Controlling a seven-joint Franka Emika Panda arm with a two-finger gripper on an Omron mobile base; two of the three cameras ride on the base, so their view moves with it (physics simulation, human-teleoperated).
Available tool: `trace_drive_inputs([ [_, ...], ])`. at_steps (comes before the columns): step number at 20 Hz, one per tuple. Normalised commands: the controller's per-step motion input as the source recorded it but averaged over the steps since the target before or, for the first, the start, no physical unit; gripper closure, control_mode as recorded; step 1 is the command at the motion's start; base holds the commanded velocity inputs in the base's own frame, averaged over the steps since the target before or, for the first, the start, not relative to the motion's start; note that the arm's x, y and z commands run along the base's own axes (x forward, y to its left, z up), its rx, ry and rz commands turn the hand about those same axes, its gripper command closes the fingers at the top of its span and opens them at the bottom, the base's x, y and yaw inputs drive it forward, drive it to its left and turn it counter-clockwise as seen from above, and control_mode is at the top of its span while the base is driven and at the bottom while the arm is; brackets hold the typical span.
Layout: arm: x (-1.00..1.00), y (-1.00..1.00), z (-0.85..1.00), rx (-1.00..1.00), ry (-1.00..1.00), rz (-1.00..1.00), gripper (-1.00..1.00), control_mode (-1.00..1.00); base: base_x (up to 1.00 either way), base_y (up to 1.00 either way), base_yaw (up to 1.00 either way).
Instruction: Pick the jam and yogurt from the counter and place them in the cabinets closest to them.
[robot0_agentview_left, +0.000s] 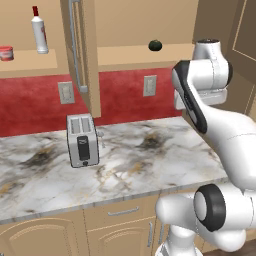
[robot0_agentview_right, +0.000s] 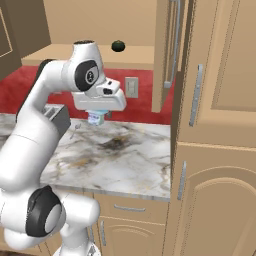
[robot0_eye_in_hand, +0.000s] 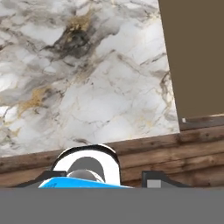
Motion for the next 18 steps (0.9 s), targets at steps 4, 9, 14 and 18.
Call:
trace_drive_inputs([
  [4,-0.11,0.17,0.52,-0.01,-0.08,0.00,1.00,-1.00,0.00,0.00,0.00],
  [9,-0.08,0.22,0.53,-0.02,-0.07,0.00,1.00,-1.00,0.00,0.00,0.00],
  [14,-0.02,0.26,0.52,-0.03,-0.06,0.00,1.00,-1.00,0.00,0.00,0.00],
  [18,0.00,0.27,0.48,-0.04,-0.07,0.00,1.00,-1.00,0.00,0.00,0.00],
])
